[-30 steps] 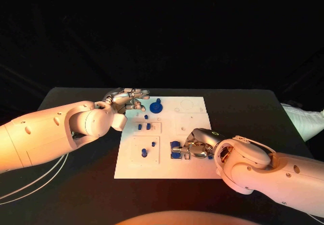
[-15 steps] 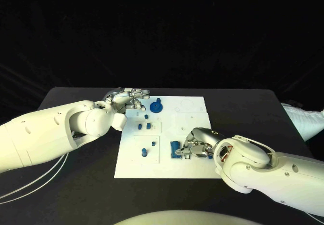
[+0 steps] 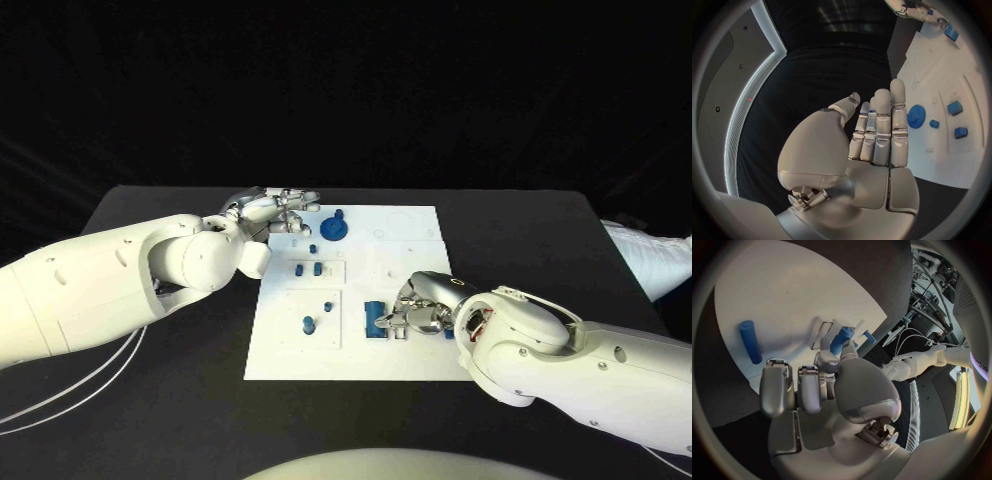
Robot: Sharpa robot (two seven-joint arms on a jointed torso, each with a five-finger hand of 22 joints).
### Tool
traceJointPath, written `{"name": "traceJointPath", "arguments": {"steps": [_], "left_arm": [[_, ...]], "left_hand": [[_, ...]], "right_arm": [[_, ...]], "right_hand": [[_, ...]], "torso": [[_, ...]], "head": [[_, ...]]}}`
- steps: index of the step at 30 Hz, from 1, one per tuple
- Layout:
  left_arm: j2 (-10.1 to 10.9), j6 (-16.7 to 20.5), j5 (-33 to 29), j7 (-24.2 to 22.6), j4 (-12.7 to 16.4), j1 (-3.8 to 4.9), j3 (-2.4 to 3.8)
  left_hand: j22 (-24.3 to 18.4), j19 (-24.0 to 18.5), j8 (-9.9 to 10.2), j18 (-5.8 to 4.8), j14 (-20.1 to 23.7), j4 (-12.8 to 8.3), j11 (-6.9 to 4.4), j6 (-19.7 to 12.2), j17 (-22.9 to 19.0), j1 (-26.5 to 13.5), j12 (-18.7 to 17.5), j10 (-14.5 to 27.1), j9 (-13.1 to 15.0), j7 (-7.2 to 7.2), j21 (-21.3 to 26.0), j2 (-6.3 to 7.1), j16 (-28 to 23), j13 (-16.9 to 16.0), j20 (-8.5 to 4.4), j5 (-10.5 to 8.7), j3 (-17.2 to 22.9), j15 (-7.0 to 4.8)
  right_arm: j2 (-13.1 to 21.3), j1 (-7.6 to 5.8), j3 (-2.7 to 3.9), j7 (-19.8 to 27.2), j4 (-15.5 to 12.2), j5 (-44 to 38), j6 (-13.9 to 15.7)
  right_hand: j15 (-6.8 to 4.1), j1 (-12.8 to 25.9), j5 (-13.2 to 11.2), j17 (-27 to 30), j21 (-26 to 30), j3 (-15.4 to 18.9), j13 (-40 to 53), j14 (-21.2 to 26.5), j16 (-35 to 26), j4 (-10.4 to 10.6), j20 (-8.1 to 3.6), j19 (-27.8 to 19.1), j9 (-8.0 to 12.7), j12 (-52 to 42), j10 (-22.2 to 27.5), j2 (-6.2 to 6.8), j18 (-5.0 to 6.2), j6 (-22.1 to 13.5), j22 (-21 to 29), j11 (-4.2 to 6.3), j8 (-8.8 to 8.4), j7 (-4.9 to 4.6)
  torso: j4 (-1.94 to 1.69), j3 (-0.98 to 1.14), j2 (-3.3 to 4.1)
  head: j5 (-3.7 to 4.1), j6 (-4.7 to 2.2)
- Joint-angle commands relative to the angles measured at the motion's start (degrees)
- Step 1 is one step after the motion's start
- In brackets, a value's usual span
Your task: Assemble the parts on the task board
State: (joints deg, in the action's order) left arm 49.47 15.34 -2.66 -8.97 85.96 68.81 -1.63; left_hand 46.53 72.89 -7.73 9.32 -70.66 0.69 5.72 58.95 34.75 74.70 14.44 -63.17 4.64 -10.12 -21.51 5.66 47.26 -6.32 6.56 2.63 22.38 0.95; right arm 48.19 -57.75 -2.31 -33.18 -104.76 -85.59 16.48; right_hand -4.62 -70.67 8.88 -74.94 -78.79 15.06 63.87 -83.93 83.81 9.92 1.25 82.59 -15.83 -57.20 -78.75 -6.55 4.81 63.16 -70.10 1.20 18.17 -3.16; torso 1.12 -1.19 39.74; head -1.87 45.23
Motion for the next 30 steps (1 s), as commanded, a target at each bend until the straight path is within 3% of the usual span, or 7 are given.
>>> {"name": "traceJointPath", "arguments": {"steps": [1,3,6,11,17,25,30], "left_arm": [[-0.02,-1.11,0.21,-0.08,0.10,0.01,0.04],[0.03,-1.13,0.21,-0.06,0.11,0.01,0.03],[0.11,-1.13,0.21,-0.10,0.12,0.01,0.03],[0.34,-1.15,0.22,-0.29,0.16,0.01,0.03],[0.64,-1.20,0.34,-0.71,0.20,0.00,0.03],[0.78,-1.38,0.37,-0.91,0.24,-0.03,0.02],[0.71,-1.44,0.38,-0.90,0.23,-0.07,0.01]], "left_hand": [[-0.14,0.25,-0.27,1.04,0.57,-0.28,0.12,-0.44,-0.12,0.42,0.40,0.53,-0.07,0.05,0.30,-0.08,0.26,-0.08,-0.04,0.36,-0.08,0.03],[-0.14,0.25,-0.27,1.04,0.57,-0.28,0.12,-0.44,-0.12,0.42,0.40,0.53,-0.07,0.05,0.30,-0.08,0.26,-0.08,-0.04,0.36,-0.08,0.03],[-0.14,0.25,-0.27,1.04,0.57,-0.28,0.12,-0.44,-0.12,0.42,0.40,0.53,-0.07,0.05,0.30,-0.08,0.26,-0.08,-0.04,0.36,-0.08,0.03],[-0.14,0.25,-0.27,1.04,0.57,-0.28,0.12,-0.44,-0.12,0.42,0.40,0.53,-0.07,0.05,0.30,-0.08,0.26,-0.08,-0.04,0.36,-0.08,0.03],[-0.17,0.24,-0.27,1.03,0.61,-0.27,0.14,-0.49,-0.14,0.40,0.41,0.58,-0.08,0.04,0.33,-0.05,0.26,-0.08,-0.03,0.36,-0.12,0.04],[-0.18,0.24,-0.28,1.03,0.63,-0.28,0.14,-0.50,-0.15,0.40,0.43,0.59,-0.09,0.05,0.35,-0.04,0.25,-0.08,-0.03,0.36,-0.13,0.05],[-0.18,0.24,-0.28,1.03,0.63,-0.28,0.14,-0.50,-0.15,0.40,0.43,0.59,-0.09,0.05,0.35,-0.04,0.25,-0.08,-0.03,0.36,-0.13,0.05]], "right_arm": [[0.48,0.15,-0.07,0.76,-0.41,-0.05,-0.38],[1.41,0.16,-0.07,2.29,-1.02,0.90,1.56],[3.19,0.17,-0.07,5.47,-2.09,3.08,4.75],[7.31,0.00,-0.07,10.76,-4.34,7.29,7.50],[12.21,-0.51,-0.08,11.72,-5.47,6.94,7.00],[14.64,-0.57,-0.21,6.24,-4.62,1.33,3.34],[14.44,-0.36,-0.36,3.42,-3.89,-0.15,1.17]], "right_hand": [[-0.28,1.13,0.45,-5.79,-0.15,0.72,-0.14,-4.29,0.14,0.77,0.11,0.22,-0.06,0.59,-0.18,0.47,-0.86,0.11,0.02,-0.07,-0.05,0.00],[-0.10,2.03,1.10,-4.19,0.70,1.82,-1.71,-3.91,-0.99,1.45,0.22,-0.39,0.05,2.97,0.94,1.56,-0.60,-0.60,1.38,-0.31,-0.45,-0.27],[0.38,1.36,2.36,-1.39,2.95,2.29,-5.26,-3.18,-3.15,1.54,0.56,-1.97,0.34,8.14,3.60,2.15,0.04,-2.32,4.86,-0.90,-1.37,-0.95],[1.00,-3.24,4.35,-0.96,3.50,1.01,-5.96,-3.18,-3.67,-0.49,1.12,-2.23,0.98,9.34,4.49,1.53,0.13,-5.27,5.41,-1.74,-3.23,-2.07],[1.21,-9.34,2.15,-1.50,3.29,-1.68,-5.99,-3.42,-3.39,-3.95,1.38,-1.89,1.48,9.50,4.55,0.04,0.06,-5.53,4.93,-1.92,-4.58,-2.44],[1.15,-7.08,2.27,-1.62,3.29,-0.80,-6.48,-3.48,-3.39,-2.51,1.37,-1.75,1.65,10.11,4.31,0.73,0.06,-3.45,4.85,-1.79,-5.06,-2.14],[1.00,-6.29,2.62,-1.61,3.34,-0.60,-6.62,-3.49,-3.44,-1.77,1.26,-1.73,1.61,10.30,4.21,0.77,0.07,-2.54,4.90,-1.60,-5.12,-1.88]], "torso": [[0.08,0.02,0.04],[0.05,0.03,0.06],[0.04,0.00,-0.01],[0.22,0.03,-0.05],[0.45,0.05,-0.11],[0.86,0.09,-0.18],[0.72,0.13,-0.17]], "head": [[-0.03,0.07],[-0.01,0.11],[0.12,0.17],[0.30,0.07],[0.86,-0.09],[1.13,-0.34],[1.25,-0.36]]}}
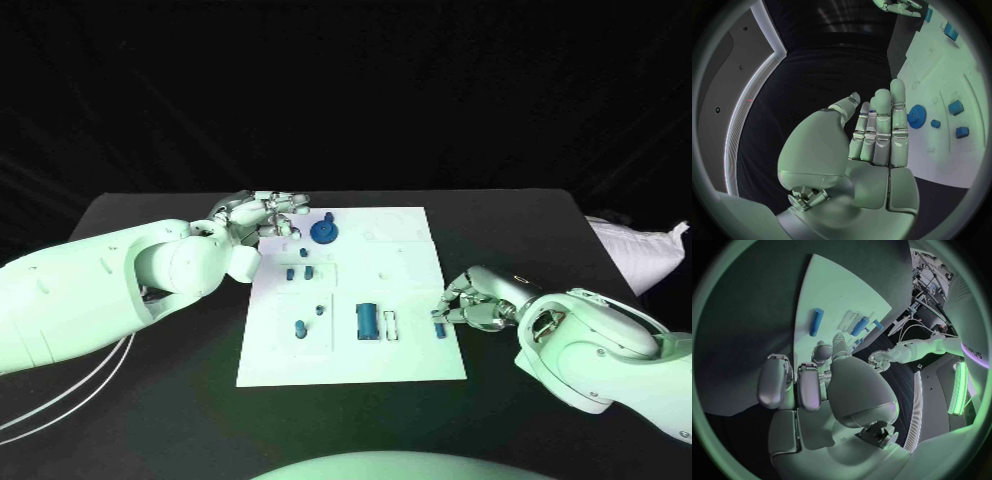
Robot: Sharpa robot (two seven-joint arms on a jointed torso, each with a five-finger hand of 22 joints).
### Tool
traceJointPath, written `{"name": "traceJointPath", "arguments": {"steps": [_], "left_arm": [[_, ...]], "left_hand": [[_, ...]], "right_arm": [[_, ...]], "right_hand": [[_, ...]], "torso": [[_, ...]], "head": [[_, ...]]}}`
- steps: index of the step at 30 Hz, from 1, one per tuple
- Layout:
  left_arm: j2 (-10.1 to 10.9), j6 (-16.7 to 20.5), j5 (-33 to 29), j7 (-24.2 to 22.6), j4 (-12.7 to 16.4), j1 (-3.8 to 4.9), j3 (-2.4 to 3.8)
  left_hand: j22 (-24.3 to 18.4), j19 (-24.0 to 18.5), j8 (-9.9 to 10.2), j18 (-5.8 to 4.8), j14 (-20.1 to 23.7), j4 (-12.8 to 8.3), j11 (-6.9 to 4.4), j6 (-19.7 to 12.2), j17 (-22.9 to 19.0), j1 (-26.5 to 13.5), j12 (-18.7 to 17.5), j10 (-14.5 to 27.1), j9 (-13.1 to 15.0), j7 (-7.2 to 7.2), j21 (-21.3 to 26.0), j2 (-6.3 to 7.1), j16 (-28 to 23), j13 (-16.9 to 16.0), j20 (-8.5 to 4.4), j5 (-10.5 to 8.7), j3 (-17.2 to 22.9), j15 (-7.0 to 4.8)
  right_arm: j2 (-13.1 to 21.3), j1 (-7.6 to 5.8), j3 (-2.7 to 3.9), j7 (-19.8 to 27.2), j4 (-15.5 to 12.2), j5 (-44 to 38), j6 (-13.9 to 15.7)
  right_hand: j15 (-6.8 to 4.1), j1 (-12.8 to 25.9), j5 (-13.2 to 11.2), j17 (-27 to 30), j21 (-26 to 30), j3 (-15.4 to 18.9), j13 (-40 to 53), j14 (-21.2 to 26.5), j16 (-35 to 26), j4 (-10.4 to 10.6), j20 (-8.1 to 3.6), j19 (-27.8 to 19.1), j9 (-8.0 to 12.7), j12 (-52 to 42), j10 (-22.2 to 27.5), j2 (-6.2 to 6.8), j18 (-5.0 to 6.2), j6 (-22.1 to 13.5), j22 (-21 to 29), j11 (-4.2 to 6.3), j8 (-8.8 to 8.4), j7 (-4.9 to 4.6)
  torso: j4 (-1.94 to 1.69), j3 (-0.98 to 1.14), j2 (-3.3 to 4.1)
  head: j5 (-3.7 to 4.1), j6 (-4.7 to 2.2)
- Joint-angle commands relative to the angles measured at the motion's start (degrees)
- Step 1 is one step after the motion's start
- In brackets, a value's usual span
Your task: Assemble the parts on the task board
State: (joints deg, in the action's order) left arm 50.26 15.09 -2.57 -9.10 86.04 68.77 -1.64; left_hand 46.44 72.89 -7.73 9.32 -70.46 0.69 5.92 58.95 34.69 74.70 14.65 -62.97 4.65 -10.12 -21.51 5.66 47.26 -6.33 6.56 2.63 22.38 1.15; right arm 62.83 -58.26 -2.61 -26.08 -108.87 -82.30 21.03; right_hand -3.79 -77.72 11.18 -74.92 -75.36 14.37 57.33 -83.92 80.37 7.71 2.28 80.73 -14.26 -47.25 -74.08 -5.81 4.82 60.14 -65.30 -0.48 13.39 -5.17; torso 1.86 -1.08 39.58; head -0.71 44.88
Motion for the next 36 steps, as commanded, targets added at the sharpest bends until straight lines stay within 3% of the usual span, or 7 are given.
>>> {"name": "traceJointPath", "arguments": {"steps": [1,8,13,27,29,33,36], "left_arm": [[-0.09,-1.20,0.29,-0.77,0.15,-0.04,0.02],[-0.03,-1.24,0.29,-0.72,0.16,-0.08,0.01],[-0.01,-1.27,0.29,-0.69,0.16,-0.11,0.00],[0.01,-1.40,0.29,-0.49,0.13,-0.14,0.00],[0.00,-1.42,0.29,-0.47,0.13,-0.14,0.00],[0.00,-1.44,0.29,-0.44,0.11,-0.14,0.00],[0.02,-1.43,0.29,-0.43,0.11,-0.15,0.00]], "left_hand": [[-0.09,0.24,-0.28,1.03,0.43,-0.28,-0.07,-0.50,-0.08,0.40,0.22,0.39,-0.10,0.05,0.35,-0.04,0.25,-0.08,-0.03,0.36,-0.13,-0.15],[-0.09,0.24,-0.28,1.03,0.43,-0.28,-0.07,-0.50,-0.08,0.40,0.22,0.39,-0.10,0.05,0.35,-0.04,0.25,-0.08,-0.03,0.36,-0.13,-0.15],[-0.09,0.24,-0.28,1.03,0.43,-0.28,-0.07,-0.50,-0.08,0.40,0.22,0.39,-0.10,0.05,0.35,-0.04,0.25,-0.08,-0.03,0.36,-0.13,-0.15],[-0.09,0.24,-0.28,1.03,0.43,-0.28,-0.07,-0.50,-0.08,0.40,0.22,0.39,-0.10,0.05,0.35,-0.04,0.25,-0.08,-0.03,0.36,-0.13,-0.15],[-0.09,0.24,-0.28,1.03,0.43,-0.28,-0.07,-0.50,-0.08,0.40,0.22,0.39,-0.10,0.05,0.35,-0.04,0.25,-0.08,-0.03,0.36,-0.13,-0.15],[-0.09,0.24,-0.28,1.03,0.43,-0.28,-0.07,-0.50,-0.08,0.40,0.22,0.39,-0.10,0.05,0.35,-0.04,0.25,-0.08,-0.03,0.36,-0.13,-0.15],[-0.09,0.24,-0.28,1.03,0.43,-0.28,-0.07,-0.50,-0.08,0.40,0.22,0.39,-0.10,0.05,0.35,-0.04,0.25,-0.08,-0.03,0.36,-0.13,-0.15]], "right_arm": [[-0.32,0.22,-0.09,-4.12,0.40,-3.66,-3.70],[-1.02,0.58,-0.18,-5.79,1.37,-4.69,-5.53],[-1.80,0.90,-0.21,-6.23,1.87,-5.27,-6.29],[-3.82,1.32,-0.24,-7.35,2.97,-9.11,-8.94],[-4.31,1.46,-0.24,-7.71,3.10,-10.77,-10.05],[-5.31,1.89,-0.25,-8.76,3.28,-15.97,-13.89],[-5.84,2.12,-0.27,-9.29,3.38,-19.11,-16.58]], "right_hand": [[0.15,1.02,0.51,-1.60,-0.07,0.14,-0.10,-3.49,-0.03,0.69,0.20,0.12,0.06,0.38,-0.48,0.01,0.07,0.56,0.12,0.10,-0.42,0.15],[0.12,2.21,1.31,-1.60,0.06,0.56,-0.17,-3.49,-0.09,1.98,0.13,0.10,0.17,0.53,-0.53,0.28,0.08,0.78,0.24,0.09,-0.95,0.15],[0.09,2.78,3.87,-1.61,0.13,1.11,-0.14,-3.50,-0.15,2.96,0.10,0.12,0.20,0.57,-0.58,0.80,0.08,1.11,0.27,0.13,-1.41,0.22],[-0.03,1.09,3.86,-1.70,0.14,0.70,0.00,-3.53,-0.13,2.39,0.04,0.16,0.16,0.47,-0.63,0.70,0.08,1.50,0.22,0.28,-1.65,0.35],[-0.13,-0.73,2.39,-1.70,0.14,0.05,-0.06,-3.53,-0.16,1.39,-0.04,0.19,0.15,0.63,-0.54,0.57,0.08,1.66,0.18,0.37,-1.80,0.41],[-0.41,-6.30,-6.00,-1.79,0.10,-3.15,-0.38,-3.52,-0.18,-1.83,-0.34,0.28,0.17,1.29,-0.21,-0.39,0.03,2.14,-0.01,0.64,-2.16,0.60],[-0.38,-7.95,-7.64,-1.86,0.11,-4.38,-0.63,-3.52,-0.18,-3.12,-0.34,0.30,0.22,1.71,-0.08,0.01,0.00,2.38,-0.08,0.65,-2.42,0.59]], "torso": [[-0.01,0.01,-0.02],[-0.03,-0.03,0.00],[0.03,-0.01,0.03],[0.01,0.02,0.02],[-0.02,0.01,0.01],[-0.02,-0.01,-0.01],[0.00,-0.03,0.01]], "head": [[0.07,0.00],[-0.04,0.17],[-0.11,0.15],[-0.29,0.45],[-0.31,0.50],[-0.32,0.62],[-0.31,0.71]]}}
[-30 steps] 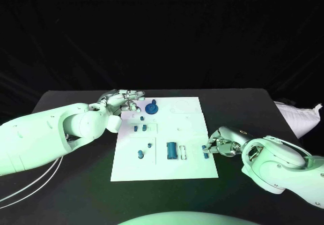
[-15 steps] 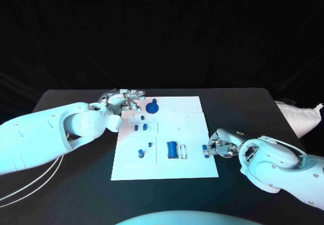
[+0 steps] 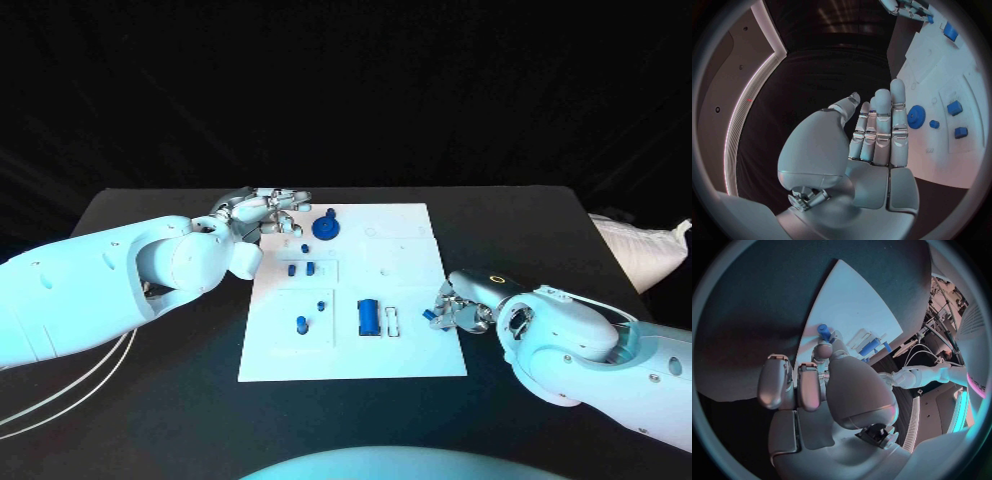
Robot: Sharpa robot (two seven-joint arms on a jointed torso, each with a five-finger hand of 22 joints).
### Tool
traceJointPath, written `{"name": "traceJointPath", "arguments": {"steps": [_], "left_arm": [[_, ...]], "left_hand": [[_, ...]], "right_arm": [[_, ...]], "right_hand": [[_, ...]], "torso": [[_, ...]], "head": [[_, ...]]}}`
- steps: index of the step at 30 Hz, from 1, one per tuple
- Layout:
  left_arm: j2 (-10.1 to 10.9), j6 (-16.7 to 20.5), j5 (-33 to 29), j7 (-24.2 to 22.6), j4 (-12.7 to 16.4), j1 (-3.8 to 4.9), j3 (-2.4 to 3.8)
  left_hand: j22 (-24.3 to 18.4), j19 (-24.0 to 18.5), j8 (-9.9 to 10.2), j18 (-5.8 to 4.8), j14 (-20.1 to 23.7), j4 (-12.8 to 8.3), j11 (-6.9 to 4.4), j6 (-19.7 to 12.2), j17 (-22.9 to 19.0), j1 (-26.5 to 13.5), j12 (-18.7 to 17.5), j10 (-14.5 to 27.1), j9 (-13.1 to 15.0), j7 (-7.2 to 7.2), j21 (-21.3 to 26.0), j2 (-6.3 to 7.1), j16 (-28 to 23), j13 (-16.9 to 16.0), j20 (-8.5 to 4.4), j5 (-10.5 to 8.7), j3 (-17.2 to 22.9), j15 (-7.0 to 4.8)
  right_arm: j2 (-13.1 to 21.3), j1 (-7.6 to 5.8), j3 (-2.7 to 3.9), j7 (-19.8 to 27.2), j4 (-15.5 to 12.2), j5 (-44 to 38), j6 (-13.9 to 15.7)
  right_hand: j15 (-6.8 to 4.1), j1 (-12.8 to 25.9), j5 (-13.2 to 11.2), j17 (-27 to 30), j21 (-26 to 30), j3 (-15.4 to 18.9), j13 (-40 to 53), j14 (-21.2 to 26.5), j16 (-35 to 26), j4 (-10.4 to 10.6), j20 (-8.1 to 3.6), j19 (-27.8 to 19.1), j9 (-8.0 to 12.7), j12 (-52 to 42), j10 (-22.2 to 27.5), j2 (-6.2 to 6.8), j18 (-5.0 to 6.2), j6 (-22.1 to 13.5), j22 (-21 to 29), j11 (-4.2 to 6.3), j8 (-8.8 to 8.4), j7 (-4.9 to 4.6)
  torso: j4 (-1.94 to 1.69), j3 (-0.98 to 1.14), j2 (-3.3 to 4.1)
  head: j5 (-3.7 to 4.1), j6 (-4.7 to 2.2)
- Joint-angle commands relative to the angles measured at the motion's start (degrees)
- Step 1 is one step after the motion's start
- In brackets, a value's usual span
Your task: Assemble the parts on the task board
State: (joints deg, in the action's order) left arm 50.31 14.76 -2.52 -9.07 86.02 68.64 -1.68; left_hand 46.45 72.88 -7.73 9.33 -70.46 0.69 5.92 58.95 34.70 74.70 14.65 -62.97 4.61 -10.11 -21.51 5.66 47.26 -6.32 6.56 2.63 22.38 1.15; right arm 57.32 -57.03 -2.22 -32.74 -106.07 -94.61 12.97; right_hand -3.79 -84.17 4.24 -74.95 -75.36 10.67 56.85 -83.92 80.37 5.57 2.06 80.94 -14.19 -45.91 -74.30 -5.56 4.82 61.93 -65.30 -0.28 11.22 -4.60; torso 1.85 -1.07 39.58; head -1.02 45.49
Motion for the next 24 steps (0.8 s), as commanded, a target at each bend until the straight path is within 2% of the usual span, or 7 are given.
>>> {"name": "traceJointPath", "arguments": {"steps": [1,9,11,15,17,22,24], "left_arm": [[-0.01,-1.10,0.24,-0.45,0.12,-0.01,0.03],[0.01,-1.11,0.30,-0.41,0.15,-0.02,0.03],[0.02,-1.10,0.32,-0.40,0.15,-0.02,0.03],[0.00,-1.11,0.34,-0.40,0.16,-0.02,0.03],[0.00,-1.11,0.35,-0.41,0.15,-0.02,0.03],[-0.04,-1.11,0.37,-0.38,0.12,-0.02,0.03],[-0.08,-1.12,0.37,-0.37,0.08,-0.02,0.03]], "left_hand": [[-0.10,0.24,-0.28,1.03,0.43,-0.28,-0.07,-0.50,-0.09,0.41,0.22,0.39,-0.06,0.05,0.35,-0.04,0.25,-0.08,-0.03,0.36,-0.13,-0.15],[-0.10,0.24,-0.28,1.03,0.43,-0.28,-0.07,-0.50,-0.09,0.41,0.22,0.39,-0.06,0.05,0.35,-0.04,0.25,-0.08,-0.03,0.36,-0.13,-0.15],[-0.11,0.24,-0.29,1.03,0.44,-0.28,-0.07,-0.50,-0.10,0.41,0.23,0.40,-0.06,0.05,0.37,-0.04,0.25,-0.08,-0.02,0.36,-0.14,-0.15],[-0.17,0.22,-0.35,1.02,0.52,-0.31,-0.08,-0.54,-0.14,0.45,0.33,0.46,-0.06,0.07,0.46,-0.07,0.24,-0.09,-0.01,0.36,-0.16,-0.14],[-0.17,0.22,-0.35,1.02,0.52,-0.31,-0.08,-0.54,-0.14,0.45,0.33,0.46,-0.06,0.07,0.46,-0.07,0.24,-0.09,-0.01,0.36,-0.16,-0.14],[-0.17,0.22,-0.35,1.02,0.52,-0.31,-0.08,-0.54,-0.14,0.45,0.33,0.46,-0.06,0.07,0.46,-0.07,0.24,-0.09,-0.01,0.36,-0.16,-0.14],[-0.17,0.22,-0.35,1.02,0.52,-0.31,-0.08,-0.54,-0.14,0.45,0.33,0.46,-0.06,0.07,0.46,-0.07,0.24,-0.09,-0.01,0.36,-0.16,-0.14]], "right_arm": [[-0.52,0.96,-0.68,-2.79,0.62,-7.81,-9.40],[-1.33,1.25,-0.74,-3.39,0.52,-11.34,-12.31],[-1.37,1.27,-0.74,-3.43,0.48,-11.15,-11.79],[-1.33,1.28,-0.75,-3.53,0.33,-10.02,-9.67],[-1.26,1.29,-0.75,-3.60,0.19,-8.90,-7.89],[-1.08,1.29,-0.74,-3.35,-0.33,-5.41,-2.60],[-0.96,1.29,-0.74,-3.10,-0.62,-3.94,-0.52]], "right_hand": [[-0.37,-1.80,-0.74,-1.83,0.11,-0.92,-0.20,-3.52,-0.18,-1.25,-0.10,0.09,0.17,0.48,0.17,-0.14,-0.02,0.64,-0.11,0.45,-0.32,0.01],[-0.31,-2.52,-0.68,-1.83,0.15,-1.81,-0.43,-3.50,-0.25,-2.15,-0.03,0.09,0.26,0.85,0.24,0.41,-0.04,0.90,-0.14,0.40,-0.63,-0.07],[-0.24,-1.87,0.98,-1.86,0.11,-2.14,-0.46,-3.51,-0.25,-1.82,0.00,0.14,0.32,0.90,0.16,0.27,-0.05,1.02,-0.23,0.45,-0.81,-0.12],[-0.53,-0.61,8.23,-2.31,-0.22,-3.56,-0.14,-3.63,0.05,-1.03,-0.20,0.45,0.33,0.48,-0.35,0.12,-0.12,1.83,-0.78,0.80,-1.00,0.33],[-0.67,-0.64,10.35,-2.51,-0.50,-4.63,0.02,-3.69,0.19,-0.95,-0.31,0.66,0.33,0.28,-0.58,-0.11,-0.20,2.02,-1.22,0.90,-1.11,0.54],[-0.81,-0.64,9.92,-2.88,-0.88,-8.21,0.13,-3.78,0.45,-0.63,-0.54,0.94,0.32,0.21,-0.97,-1.07,-0.32,2.00,-1.82,1.04,-1.49,0.65],[-0.80,-0.16,9.37,-2.94,-0.94,-10.40,0.08,-3.78,0.47,-0.45,-0.58,0.99,0.27,0.36,-1.06,-0.49,-0.35,2.05,-1.93,1.00,-1.68,0.59]], "torso": [[0.01,-0.06,0.00],[-0.03,-0.03,-0.03],[-0.06,-0.03,-0.05],[-0.04,-0.01,-0.04],[-0.05,-0.01,-0.05],[-0.02,-0.02,-0.07],[-0.04,-0.02,-0.05]], "head": [[0.01,0.12],[0.04,0.21],[0.06,0.25],[-0.03,0.21],[-0.06,0.23],[-0.08,0.15],[-0.09,0.12]]}}
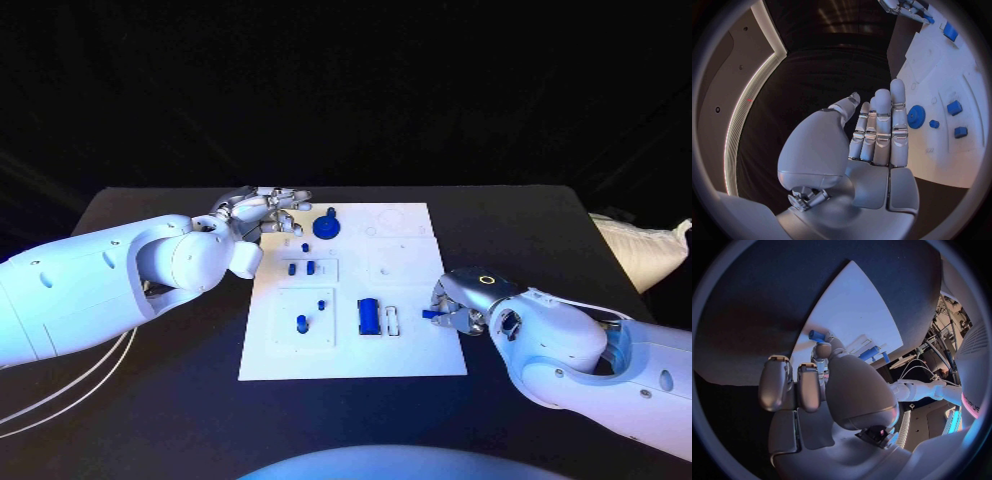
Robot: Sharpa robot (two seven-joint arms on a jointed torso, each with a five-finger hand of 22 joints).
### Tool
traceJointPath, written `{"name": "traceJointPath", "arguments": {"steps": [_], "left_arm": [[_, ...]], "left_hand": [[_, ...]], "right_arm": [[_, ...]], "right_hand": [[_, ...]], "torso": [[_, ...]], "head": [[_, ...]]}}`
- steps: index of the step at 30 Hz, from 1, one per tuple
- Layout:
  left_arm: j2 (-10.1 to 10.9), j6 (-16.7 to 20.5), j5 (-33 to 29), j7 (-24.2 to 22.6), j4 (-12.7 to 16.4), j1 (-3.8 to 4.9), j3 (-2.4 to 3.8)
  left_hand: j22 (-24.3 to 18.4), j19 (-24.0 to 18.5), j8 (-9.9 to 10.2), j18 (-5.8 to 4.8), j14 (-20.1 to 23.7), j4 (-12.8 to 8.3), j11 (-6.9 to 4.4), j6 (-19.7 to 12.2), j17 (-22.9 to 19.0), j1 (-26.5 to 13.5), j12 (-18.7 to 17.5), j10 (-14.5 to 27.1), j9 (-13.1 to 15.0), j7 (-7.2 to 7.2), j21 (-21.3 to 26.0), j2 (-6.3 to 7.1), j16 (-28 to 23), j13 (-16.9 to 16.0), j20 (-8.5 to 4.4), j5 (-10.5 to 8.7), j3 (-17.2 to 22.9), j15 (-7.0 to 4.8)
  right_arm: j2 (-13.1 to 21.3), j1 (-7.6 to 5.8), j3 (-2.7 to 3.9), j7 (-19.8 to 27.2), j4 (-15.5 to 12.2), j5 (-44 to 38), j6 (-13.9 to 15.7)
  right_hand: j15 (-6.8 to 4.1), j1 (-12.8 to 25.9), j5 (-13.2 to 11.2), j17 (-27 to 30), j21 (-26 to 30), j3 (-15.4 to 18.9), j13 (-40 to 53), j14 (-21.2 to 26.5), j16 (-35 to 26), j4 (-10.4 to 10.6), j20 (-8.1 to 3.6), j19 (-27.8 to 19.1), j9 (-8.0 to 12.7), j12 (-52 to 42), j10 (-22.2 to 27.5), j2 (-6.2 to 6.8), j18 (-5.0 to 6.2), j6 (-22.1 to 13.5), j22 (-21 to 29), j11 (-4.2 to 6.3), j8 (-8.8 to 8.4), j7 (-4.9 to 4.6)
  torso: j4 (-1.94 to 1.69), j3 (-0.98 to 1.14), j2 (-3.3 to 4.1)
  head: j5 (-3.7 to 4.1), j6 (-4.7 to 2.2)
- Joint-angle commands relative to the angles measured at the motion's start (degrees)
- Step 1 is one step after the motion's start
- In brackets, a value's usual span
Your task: Assemble the parts on the task board
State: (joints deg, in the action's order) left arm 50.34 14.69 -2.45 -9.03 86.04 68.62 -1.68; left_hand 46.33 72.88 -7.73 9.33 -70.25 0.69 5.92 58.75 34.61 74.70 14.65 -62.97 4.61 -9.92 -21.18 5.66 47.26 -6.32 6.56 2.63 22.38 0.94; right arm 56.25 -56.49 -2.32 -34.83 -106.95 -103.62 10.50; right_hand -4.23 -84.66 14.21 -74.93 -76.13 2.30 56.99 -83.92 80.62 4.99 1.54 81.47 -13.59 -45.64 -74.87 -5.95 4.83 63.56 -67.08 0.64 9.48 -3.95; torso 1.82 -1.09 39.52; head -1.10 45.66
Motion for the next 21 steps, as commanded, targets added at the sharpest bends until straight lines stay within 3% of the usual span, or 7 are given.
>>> {"name": "traceJointPath", "arguments": {"steps": [1,14,21], "left_arm": [[-0.12,-1.05,0.30,-0.39,0.05,0.00,0.03],[-0.27,-0.96,0.30,-0.32,0.03,0.00,0.03],[-0.32,-0.99,0.30,-0.32,0.03,0.00,0.03]], "left_hand": [[-0.05,0.22,-0.35,1.02,0.31,-0.31,-0.08,-0.35,-0.05,0.45,0.33,0.46,-0.07,-0.12,0.12,-0.07,0.25,-0.09,-0.01,0.36,-0.16,0.07],[-0.11,0.23,-0.42,1.03,0.37,-0.37,-0.09,-0.37,-0.09,0.65,0.42,0.53,-0.08,-0.12,0.20,-0.28,0.25,-0.09,-0.02,0.37,-0.05,0.06],[-0.11,0.23,-0.42,1.03,0.37,-0.37,-0.09,-0.37,-0.09,0.65,0.42,0.53,-0.08,-0.12,0.20,-0.28,0.25,-0.09,-0.02,0.37,-0.05,0.06]], "right_arm": [[0.19,0.74,-0.63,-0.87,0.09,5.86,3.01],[0.54,0.14,-0.48,0.90,-1.61,17.42,12.74],[-0.68,0.01,-0.42,1.46,-1.51,21.86,14.12]], "right_hand": [[-0.38,0.69,-0.61,-3.01,-0.19,-3.17,-0.04,-3.79,0.25,0.25,-0.03,0.48,-0.37,0.10,-0.56,0.46,-0.36,0.44,-0.20,0.08,-0.04,-0.01],[-0.32,8.00,-1.31,-3.51,-0.43,-15.00,0.98,-3.91,0.51,4.08,0.04,0.61,-1.00,-0.75,-1.53,7.04,-0.41,1.04,-0.72,-0.03,-0.74,-0.04],[-0.27,10.61,-0.93,-3.87,-0.61,-17.10,1.68,-4.00,0.78,5.34,0.02,0.74,-1.36,-1.56,-1.96,8.45,-0.46,1.36,-1.03,-0.05,-0.71,-0.06]], "torso": [[-0.01,0.00,0.02],[-0.07,-0.01,0.05],[-0.07,-0.04,0.03]], "head": [[-0.03,-0.05],[-0.19,-0.01],[-0.31,0.10]]}}
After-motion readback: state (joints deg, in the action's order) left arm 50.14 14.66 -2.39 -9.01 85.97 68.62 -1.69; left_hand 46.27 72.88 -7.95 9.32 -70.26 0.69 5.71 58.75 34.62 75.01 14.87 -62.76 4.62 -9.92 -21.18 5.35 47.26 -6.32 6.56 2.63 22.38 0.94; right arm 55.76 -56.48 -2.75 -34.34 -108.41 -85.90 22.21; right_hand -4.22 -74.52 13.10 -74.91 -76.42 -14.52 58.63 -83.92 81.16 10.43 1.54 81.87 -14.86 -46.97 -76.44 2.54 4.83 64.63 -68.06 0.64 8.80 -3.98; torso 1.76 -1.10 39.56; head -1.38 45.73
